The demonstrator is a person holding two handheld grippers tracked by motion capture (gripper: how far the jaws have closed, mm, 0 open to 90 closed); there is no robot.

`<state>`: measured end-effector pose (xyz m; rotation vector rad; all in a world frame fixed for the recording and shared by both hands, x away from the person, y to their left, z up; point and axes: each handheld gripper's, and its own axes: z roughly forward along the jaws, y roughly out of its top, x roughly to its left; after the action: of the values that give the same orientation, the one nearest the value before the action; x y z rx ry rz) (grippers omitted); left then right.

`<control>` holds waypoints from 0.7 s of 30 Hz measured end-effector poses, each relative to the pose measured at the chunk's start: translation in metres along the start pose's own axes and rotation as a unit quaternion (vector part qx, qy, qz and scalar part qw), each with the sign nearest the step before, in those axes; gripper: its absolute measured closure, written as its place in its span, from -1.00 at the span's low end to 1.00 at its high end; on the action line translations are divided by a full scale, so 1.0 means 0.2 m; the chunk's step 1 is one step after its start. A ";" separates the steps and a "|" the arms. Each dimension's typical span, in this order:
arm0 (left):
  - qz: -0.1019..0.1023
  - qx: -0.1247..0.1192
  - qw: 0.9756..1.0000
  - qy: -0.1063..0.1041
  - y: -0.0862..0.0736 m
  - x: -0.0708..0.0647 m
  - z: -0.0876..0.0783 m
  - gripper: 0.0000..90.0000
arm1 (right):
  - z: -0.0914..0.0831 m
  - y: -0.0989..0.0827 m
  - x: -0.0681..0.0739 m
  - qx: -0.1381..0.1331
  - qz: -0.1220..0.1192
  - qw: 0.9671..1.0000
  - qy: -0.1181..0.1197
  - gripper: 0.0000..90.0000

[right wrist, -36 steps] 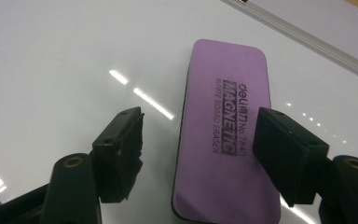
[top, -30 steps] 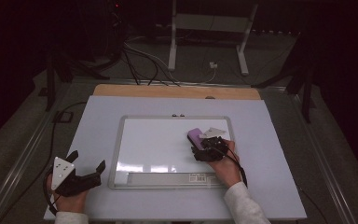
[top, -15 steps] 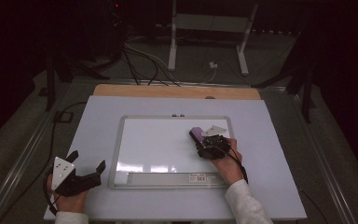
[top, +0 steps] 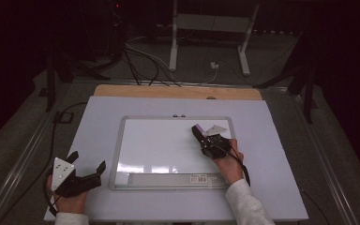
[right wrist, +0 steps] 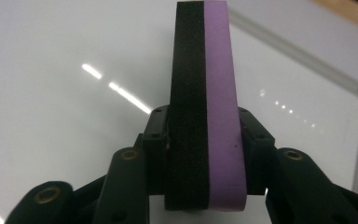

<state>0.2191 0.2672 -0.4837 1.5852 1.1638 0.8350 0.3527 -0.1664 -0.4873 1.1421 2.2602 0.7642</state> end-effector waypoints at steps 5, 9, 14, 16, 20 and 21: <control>0.000 0.000 1.000 0.000 0.00 0.00 0.00 -0.99 | -0.04 0.02 -0.01 -0.021 0.008 1.000 -0.011 0.42; 0.001 0.000 1.000 0.000 0.00 0.00 0.00 -0.99 | -0.05 0.02 -0.05 -0.026 0.030 0.999 -0.018 0.42; 0.000 0.001 1.000 0.000 0.00 0.00 0.00 -0.99 | -0.07 0.01 -0.08 -0.034 0.040 0.998 -0.024 0.41; 0.000 0.001 1.000 -0.001 0.00 0.00 0.00 -0.99 | -0.07 0.02 -0.08 -0.037 0.043 0.998 -0.024 0.41; 0.000 0.001 1.000 0.000 0.00 0.00 0.00 -0.99 | -0.07 0.02 -0.08 -0.037 0.048 0.998 -0.026 0.41; 0.000 0.001 1.000 -0.001 0.00 0.00 0.00 -0.99 | -0.07 0.02 -0.09 -0.037 0.050 0.998 -0.026 0.41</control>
<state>0.2192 0.2665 -0.4838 1.5869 1.1636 0.8338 0.3550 -0.1823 -0.4717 1.2339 2.1266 0.8401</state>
